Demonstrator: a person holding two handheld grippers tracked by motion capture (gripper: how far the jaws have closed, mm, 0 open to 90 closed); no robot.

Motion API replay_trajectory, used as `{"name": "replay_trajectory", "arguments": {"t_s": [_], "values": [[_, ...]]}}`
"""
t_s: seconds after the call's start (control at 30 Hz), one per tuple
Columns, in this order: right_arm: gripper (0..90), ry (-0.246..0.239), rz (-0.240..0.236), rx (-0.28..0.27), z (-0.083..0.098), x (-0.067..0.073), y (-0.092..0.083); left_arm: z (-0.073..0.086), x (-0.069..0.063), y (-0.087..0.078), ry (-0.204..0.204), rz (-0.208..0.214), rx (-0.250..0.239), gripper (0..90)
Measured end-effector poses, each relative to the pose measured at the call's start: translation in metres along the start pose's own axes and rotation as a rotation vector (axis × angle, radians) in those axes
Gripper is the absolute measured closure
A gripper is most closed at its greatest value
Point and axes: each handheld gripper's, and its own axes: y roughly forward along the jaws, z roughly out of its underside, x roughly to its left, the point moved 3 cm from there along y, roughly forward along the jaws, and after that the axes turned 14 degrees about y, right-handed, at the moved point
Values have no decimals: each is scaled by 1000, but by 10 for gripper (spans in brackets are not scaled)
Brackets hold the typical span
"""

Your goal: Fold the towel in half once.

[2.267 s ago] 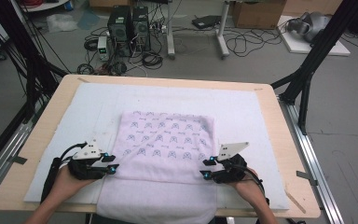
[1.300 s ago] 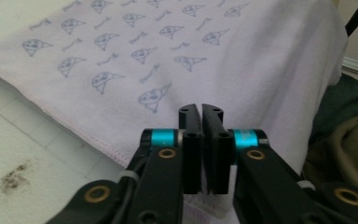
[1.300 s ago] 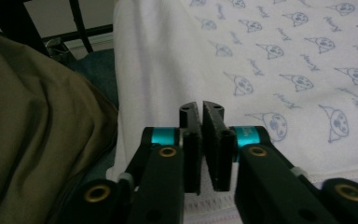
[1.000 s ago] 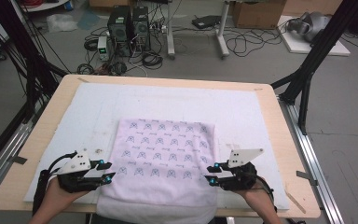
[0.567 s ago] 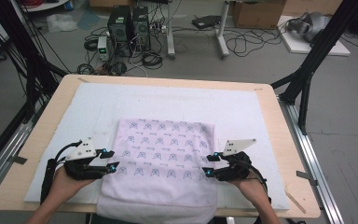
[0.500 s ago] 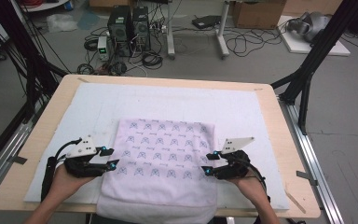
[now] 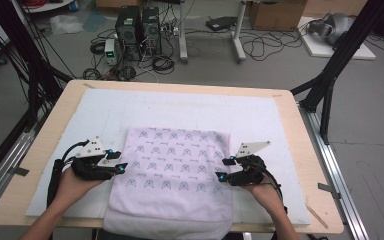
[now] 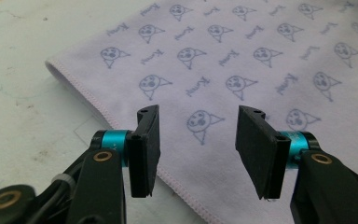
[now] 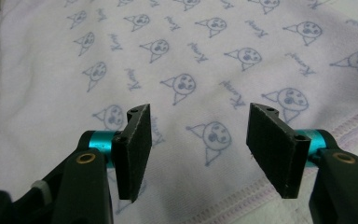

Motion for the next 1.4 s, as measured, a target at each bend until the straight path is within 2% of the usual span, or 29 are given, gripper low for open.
{"name": "replay_trajectory", "arguments": {"t_s": [0.53,1.0,1.4], "values": [[376,0,14,3,-17,-7,5,-5,12,7,-3,-5,9,498],[373,10,27,10,-25,-14,6,-6,23,11,-10,-17,14,496],[369,-9,41,11,-33,-15,5,-7,27,14,-18,-17,8,494]]}}
